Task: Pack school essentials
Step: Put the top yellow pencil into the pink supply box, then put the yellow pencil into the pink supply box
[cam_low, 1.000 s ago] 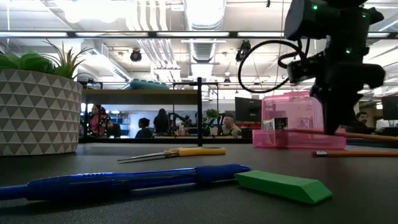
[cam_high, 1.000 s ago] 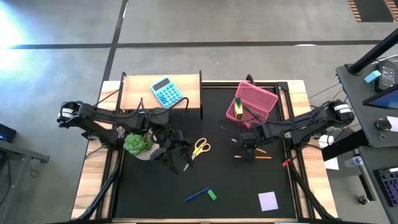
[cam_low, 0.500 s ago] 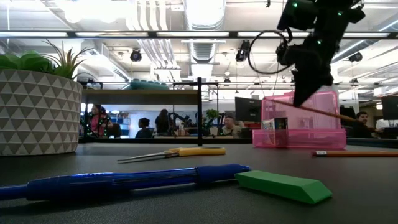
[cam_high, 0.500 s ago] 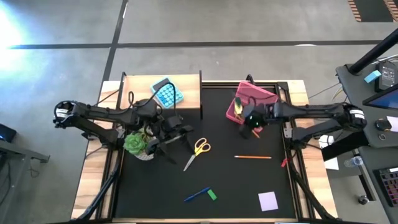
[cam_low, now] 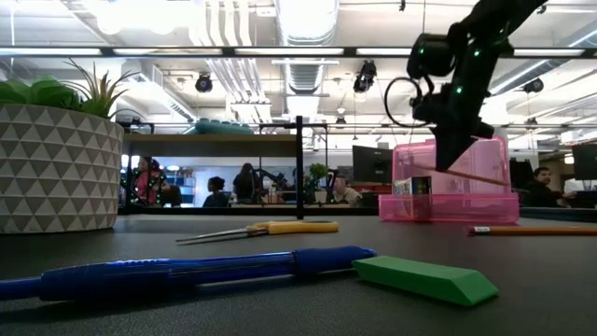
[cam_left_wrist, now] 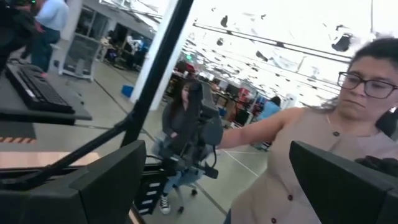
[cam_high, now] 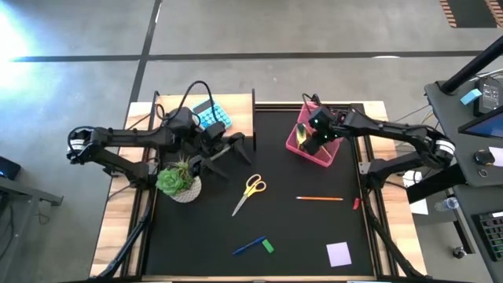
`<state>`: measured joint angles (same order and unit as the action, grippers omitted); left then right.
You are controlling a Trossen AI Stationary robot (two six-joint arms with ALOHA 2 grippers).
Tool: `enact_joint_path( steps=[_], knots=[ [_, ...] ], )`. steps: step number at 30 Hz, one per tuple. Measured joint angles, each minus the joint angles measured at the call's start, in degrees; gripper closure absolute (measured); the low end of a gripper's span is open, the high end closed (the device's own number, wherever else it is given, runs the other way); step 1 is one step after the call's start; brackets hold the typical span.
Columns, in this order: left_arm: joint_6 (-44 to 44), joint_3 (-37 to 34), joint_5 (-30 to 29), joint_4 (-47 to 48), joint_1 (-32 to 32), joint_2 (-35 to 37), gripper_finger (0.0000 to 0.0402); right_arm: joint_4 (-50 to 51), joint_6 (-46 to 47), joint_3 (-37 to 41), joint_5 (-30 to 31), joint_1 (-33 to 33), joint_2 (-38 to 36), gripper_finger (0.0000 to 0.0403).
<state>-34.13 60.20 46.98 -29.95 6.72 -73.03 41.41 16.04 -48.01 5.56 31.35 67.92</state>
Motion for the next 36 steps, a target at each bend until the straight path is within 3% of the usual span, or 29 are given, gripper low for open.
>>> enact_joint_path(
  steps=[10, 26, 36],
  knots=[
    [0.0, 0.2, -0.6, -0.1, 2.8, 0.0, 0.0022, -0.2, -3.3, -0.5, 0.1, 2.2, 1.9, 0.0382],
    [-4.6, 0.2, -5.6, -0.1, 3.0, 0.0, 0.0022, 0.2, -4.6, -1.4, 0.5, 2.3, 1.2, 0.0251],
    [-6.5, 0.2, -7.1, -1.5, 3.0, 0.0, 0.0022, 0.7, -5.2, -7.9, 0.6, 2.3, 0.5, 0.0251]
  ],
)
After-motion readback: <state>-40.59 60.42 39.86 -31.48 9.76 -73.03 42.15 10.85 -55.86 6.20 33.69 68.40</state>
